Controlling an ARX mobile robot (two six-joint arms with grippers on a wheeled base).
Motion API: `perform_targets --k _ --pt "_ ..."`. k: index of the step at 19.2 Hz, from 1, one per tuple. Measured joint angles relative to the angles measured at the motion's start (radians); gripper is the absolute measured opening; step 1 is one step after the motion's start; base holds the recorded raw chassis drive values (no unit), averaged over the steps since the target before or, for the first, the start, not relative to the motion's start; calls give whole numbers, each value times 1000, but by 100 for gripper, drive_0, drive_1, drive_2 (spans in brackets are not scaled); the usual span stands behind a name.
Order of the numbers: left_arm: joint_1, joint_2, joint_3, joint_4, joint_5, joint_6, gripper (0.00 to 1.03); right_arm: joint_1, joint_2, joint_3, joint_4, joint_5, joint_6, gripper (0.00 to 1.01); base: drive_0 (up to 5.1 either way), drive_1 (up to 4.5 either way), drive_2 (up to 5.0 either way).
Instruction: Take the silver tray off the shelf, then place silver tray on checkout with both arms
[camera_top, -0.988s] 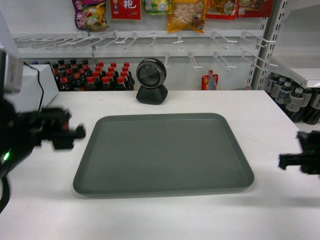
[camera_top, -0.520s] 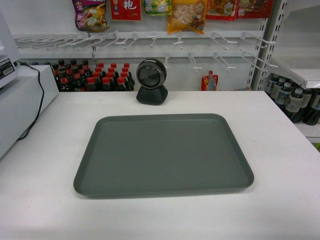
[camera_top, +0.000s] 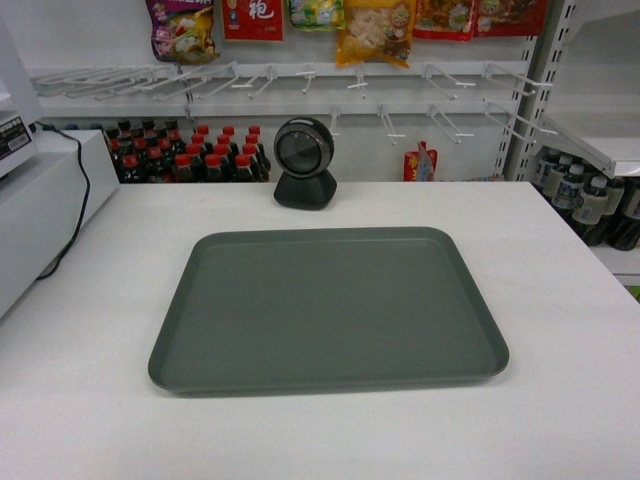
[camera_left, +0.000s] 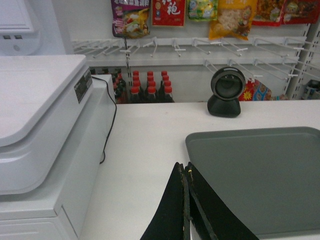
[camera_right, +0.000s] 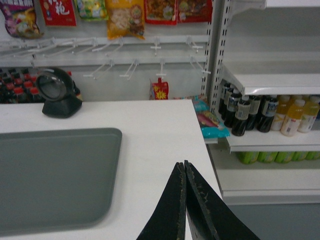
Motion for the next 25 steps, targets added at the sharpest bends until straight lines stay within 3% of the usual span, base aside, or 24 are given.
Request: perform_targets --k 5,10,18,25 --pt "0 -224 -22 -190 0 0 1 0 -268 -19 -226 0 0 2 0 0 0" --pt "0 -291 -22 -245 0 0 1 0 -339 -19 -275 0 0 2 0 0 0" --pt "0 -562 -23 -505 0 0 1 0 -627 -19 -549 0 0 2 0 0 0" --pt "0 -696 -23 -638 0 0 1 0 -769 -19 -690 0 0 2 0 0 0"
